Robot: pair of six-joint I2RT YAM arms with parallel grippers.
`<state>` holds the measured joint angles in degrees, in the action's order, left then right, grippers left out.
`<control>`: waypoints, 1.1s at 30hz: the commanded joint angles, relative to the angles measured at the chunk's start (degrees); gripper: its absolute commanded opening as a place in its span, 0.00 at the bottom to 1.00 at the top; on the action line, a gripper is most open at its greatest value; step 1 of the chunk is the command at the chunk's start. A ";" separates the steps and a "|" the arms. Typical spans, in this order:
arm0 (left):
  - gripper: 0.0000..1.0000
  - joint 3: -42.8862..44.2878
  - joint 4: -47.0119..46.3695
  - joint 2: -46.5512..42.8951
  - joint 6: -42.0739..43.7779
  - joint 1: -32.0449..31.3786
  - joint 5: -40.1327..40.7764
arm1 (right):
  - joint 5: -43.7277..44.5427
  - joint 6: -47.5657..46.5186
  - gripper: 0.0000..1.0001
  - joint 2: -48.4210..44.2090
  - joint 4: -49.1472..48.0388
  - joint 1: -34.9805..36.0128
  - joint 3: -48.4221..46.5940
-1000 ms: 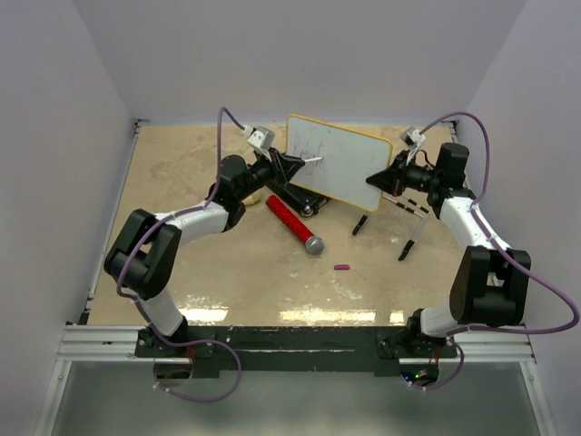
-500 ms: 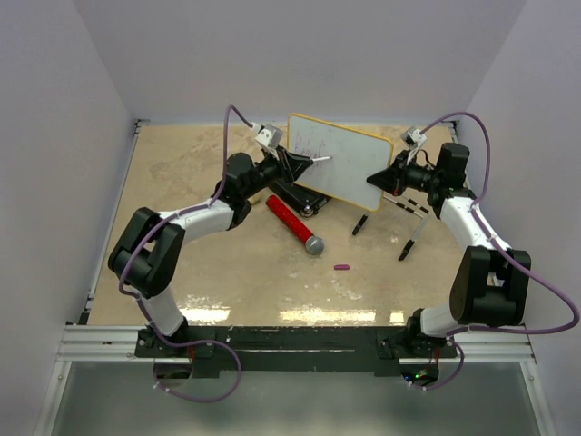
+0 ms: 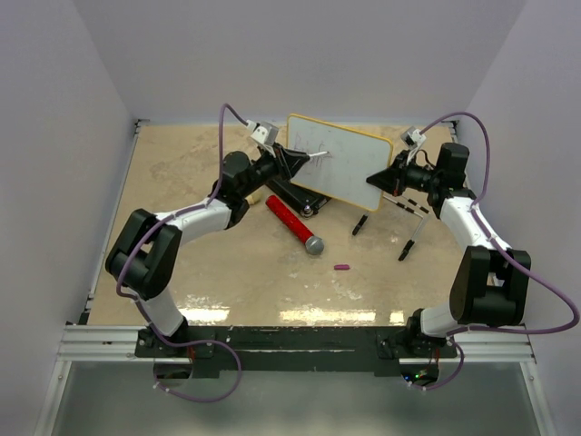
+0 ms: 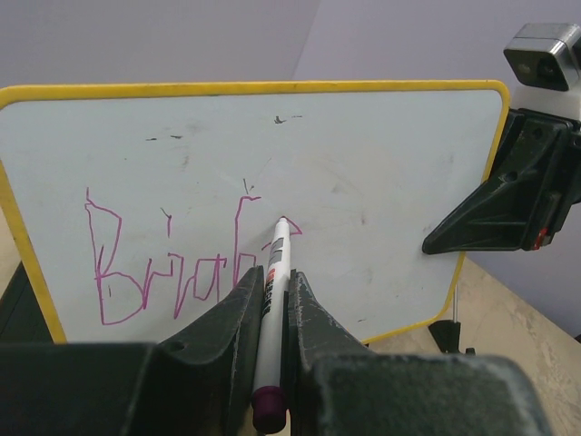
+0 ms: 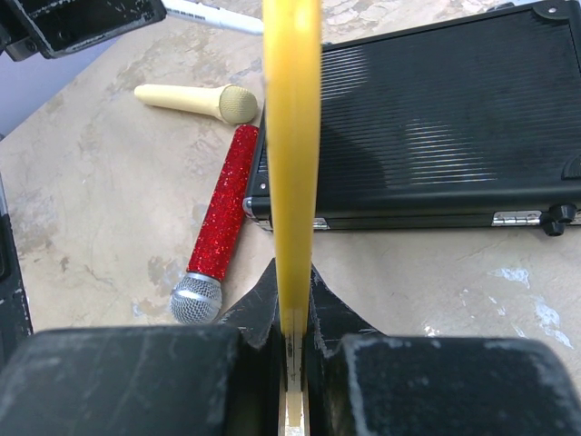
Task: Write a sentence on the whiteboard
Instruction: Write with the whiteboard marker without the cap on the whiteboard.
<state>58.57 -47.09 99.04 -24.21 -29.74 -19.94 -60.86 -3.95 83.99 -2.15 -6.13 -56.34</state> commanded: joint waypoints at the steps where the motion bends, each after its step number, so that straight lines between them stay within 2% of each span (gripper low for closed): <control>1: 0.00 0.41 -1.95 -2.45 1.88 0.64 1.93 | -0.31 -1.42 0.00 -0.23 0.66 0.42 -1.58; 10: 0.00 1.38 -0.46 -0.70 2.15 0.73 1.23 | -0.31 -1.42 0.00 -0.31 0.66 0.33 -1.58; 33: 0.00 -4.69 0.07 -1.22 1.88 0.73 -2.11 | -0.31 -1.42 0.00 -0.40 0.66 0.42 -1.50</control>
<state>54.11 -45.10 98.87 -23.24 -29.32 -20.97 -60.86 -3.97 83.99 -2.13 -6.13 -56.34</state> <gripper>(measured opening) 0.165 0.056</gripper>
